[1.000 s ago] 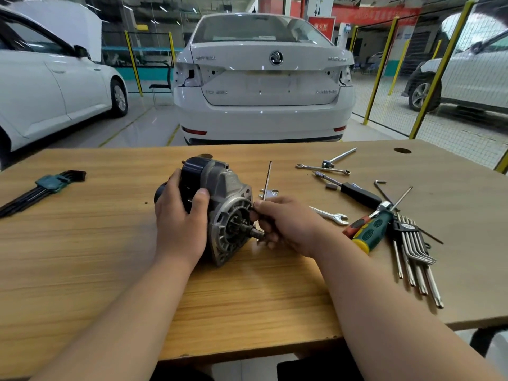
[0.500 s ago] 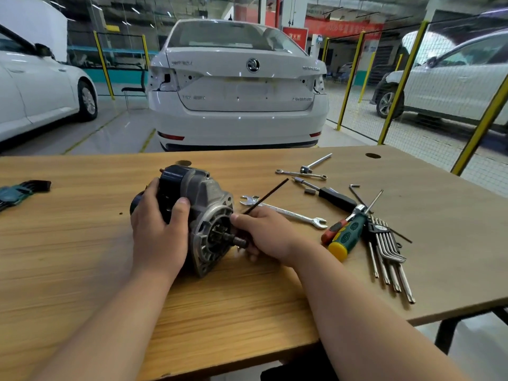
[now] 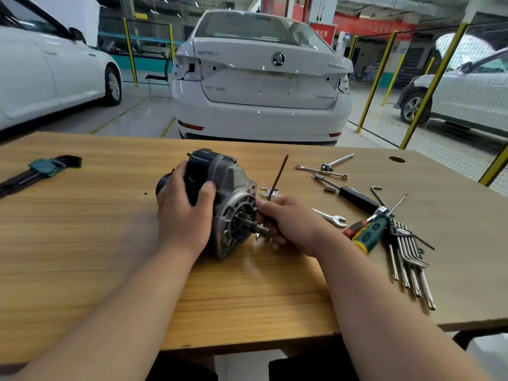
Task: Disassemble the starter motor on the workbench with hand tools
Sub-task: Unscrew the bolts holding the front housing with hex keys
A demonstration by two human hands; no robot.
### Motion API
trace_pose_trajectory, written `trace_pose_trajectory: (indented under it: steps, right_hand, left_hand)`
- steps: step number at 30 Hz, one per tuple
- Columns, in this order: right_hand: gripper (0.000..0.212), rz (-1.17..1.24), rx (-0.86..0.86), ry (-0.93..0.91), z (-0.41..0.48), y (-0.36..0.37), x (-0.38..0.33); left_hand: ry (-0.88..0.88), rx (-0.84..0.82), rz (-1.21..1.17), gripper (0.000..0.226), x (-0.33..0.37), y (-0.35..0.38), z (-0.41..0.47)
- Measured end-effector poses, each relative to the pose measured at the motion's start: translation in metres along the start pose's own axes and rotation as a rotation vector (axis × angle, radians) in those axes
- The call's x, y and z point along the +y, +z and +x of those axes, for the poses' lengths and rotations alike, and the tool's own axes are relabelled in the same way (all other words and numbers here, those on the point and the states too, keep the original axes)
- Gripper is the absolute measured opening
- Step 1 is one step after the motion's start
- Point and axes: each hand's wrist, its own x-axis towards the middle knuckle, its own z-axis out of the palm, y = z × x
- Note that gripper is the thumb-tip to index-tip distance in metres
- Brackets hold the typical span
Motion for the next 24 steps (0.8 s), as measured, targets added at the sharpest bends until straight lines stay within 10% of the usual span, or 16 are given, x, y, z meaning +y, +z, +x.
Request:
trace_pose_trajectory:
  steps: [14,24]
  right_hand:
    - [0.009,-0.792,0.360,-0.317,-0.008,0.004,-0.004]
    - [0.012,-0.813,0.354,-0.444,-0.031,0.005,-0.019]
  left_hand:
    - [-0.023,-0.018,-0.007,0.074,0.003,-0.002,-0.002]
    - [-0.030,-0.015,-0.020,0.074,-0.002,0.000,-0.002]
